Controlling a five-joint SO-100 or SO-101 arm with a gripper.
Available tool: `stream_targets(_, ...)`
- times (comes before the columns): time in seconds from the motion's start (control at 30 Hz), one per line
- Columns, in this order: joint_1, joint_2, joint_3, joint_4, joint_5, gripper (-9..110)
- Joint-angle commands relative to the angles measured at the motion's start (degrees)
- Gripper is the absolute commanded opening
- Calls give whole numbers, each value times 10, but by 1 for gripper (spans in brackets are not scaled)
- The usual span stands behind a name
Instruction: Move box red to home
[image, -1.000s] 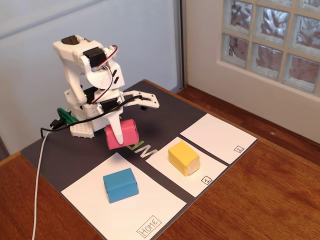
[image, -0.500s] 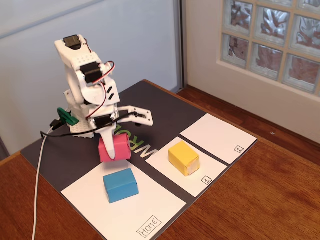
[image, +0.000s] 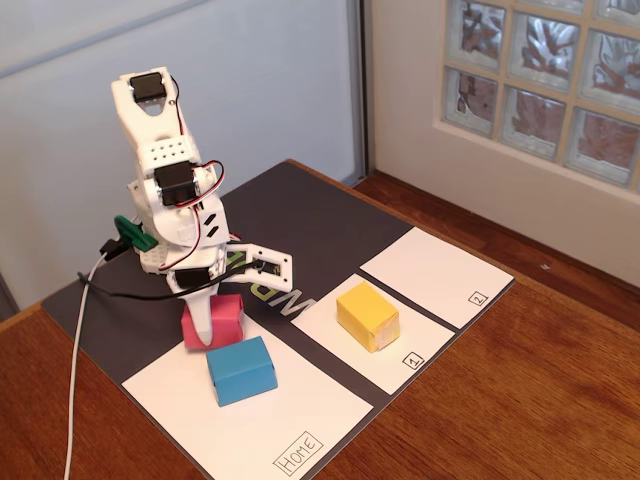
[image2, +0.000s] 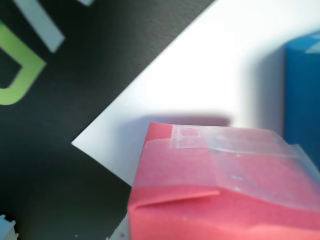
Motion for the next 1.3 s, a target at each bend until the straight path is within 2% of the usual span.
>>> stream_targets(0.0,10,-18,-10,-25,4,0)
stream_targets(0.73,-46,-80,-91,-113,55,0)
stream_targets(0.97,-40,-64,-95,-41,20,0)
stream_targets(1.27,-47,-47,-87,18,24,0)
